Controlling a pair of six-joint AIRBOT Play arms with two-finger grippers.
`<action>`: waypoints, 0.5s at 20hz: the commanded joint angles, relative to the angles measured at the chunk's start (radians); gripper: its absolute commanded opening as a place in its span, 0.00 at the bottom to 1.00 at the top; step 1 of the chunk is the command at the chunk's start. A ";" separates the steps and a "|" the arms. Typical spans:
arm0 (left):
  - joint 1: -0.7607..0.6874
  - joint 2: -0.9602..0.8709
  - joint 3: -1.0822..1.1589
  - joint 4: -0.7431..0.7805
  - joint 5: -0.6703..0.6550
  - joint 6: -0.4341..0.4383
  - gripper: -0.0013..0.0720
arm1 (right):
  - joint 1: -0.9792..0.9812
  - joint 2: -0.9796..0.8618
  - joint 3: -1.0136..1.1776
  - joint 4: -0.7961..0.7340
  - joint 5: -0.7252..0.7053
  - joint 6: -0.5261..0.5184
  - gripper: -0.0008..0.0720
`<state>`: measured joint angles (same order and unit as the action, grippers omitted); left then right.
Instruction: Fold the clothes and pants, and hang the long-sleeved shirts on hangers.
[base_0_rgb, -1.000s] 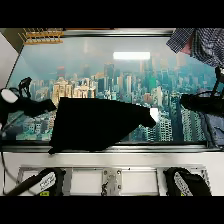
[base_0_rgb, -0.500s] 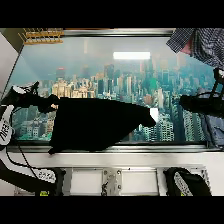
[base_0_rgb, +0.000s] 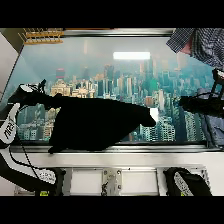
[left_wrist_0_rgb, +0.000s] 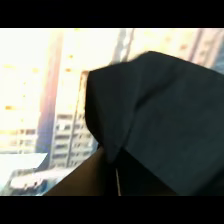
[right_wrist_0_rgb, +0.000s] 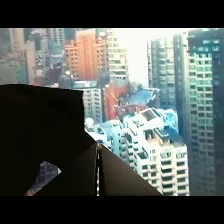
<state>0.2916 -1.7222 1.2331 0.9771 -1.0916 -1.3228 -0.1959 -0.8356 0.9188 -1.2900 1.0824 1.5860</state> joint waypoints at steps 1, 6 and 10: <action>0.013 0.034 0.001 -0.002 0.005 0.003 0.02 | -0.007 -0.069 -0.022 -0.023 0.008 0.000 0.28; 0.024 0.067 0.001 -0.001 0.000 0.009 0.03 | -0.003 -0.323 -0.136 0.179 -0.042 0.001 0.68; 0.020 0.067 0.001 -0.003 -0.001 0.008 0.03 | 0.000 -0.513 -0.171 0.391 -0.096 0.000 0.68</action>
<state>0.3122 -1.6585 1.2331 0.9749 -1.0912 -1.3151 -0.1978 -1.2255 0.7742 -1.0607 1.0218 1.5860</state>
